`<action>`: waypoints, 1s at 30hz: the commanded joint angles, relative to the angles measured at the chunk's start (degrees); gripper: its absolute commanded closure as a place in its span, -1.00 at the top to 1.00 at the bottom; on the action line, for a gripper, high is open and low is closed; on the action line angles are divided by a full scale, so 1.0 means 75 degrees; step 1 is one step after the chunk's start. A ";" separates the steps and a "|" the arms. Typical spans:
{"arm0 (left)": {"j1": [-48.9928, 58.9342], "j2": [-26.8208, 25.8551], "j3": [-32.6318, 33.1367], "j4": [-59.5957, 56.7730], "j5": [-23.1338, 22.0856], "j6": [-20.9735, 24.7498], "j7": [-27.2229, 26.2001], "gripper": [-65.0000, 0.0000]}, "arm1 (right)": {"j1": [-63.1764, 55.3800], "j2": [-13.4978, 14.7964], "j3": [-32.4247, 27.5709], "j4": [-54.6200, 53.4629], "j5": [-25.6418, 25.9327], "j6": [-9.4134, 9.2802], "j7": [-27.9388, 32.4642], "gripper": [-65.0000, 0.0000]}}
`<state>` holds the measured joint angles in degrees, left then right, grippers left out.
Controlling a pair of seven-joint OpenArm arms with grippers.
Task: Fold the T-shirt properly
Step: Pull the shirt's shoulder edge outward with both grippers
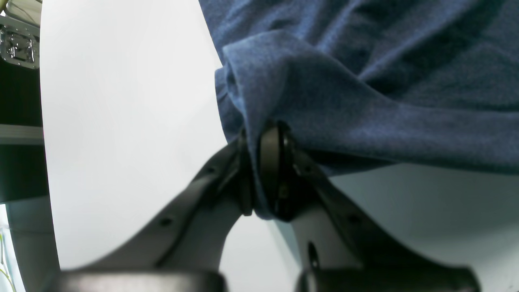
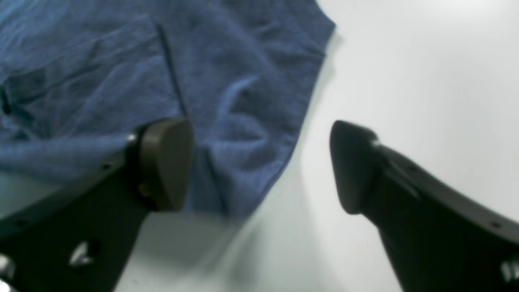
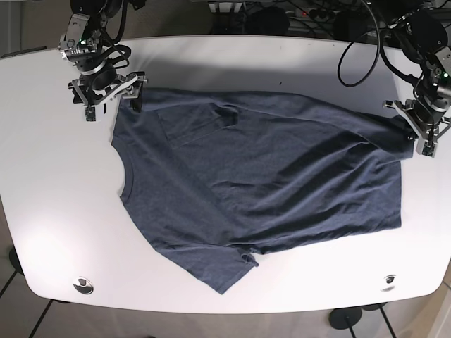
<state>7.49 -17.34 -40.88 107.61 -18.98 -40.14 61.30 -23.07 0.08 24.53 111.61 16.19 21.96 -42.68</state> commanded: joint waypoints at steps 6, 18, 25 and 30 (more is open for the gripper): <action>-0.0055 -0.0143 -0.0040 0.0099 -0.0042 0.0019 -0.0126 -1.00 | 0.0515 -0.0004 0.1001 -0.1126 0.2267 -0.0050 -0.1021 0.59; -0.0055 -0.0143 0.0217 0.0099 -0.0042 0.0019 -0.0126 -1.00 | 0.0503 -0.0215 0.0157 -0.1701 0.2267 -0.0050 -0.1067 0.42; -0.0043 -0.0143 0.0194 0.0134 -0.0089 0.0019 -0.0126 -1.00 | 0.0644 -0.0004 0.0157 -0.1642 0.2279 -0.0050 -0.1009 -0.94; 0.0028 -0.0085 0.0100 0.0356 -0.0100 0.0019 -0.0126 -1.00 | 0.0245 0.0019 0.0157 -0.0751 0.2267 0.0021 -0.1009 -0.95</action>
<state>8.38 -16.97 -39.83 108.97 -19.33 -40.14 61.32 -21.74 -0.30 25.50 104.73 32.38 21.52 -51.48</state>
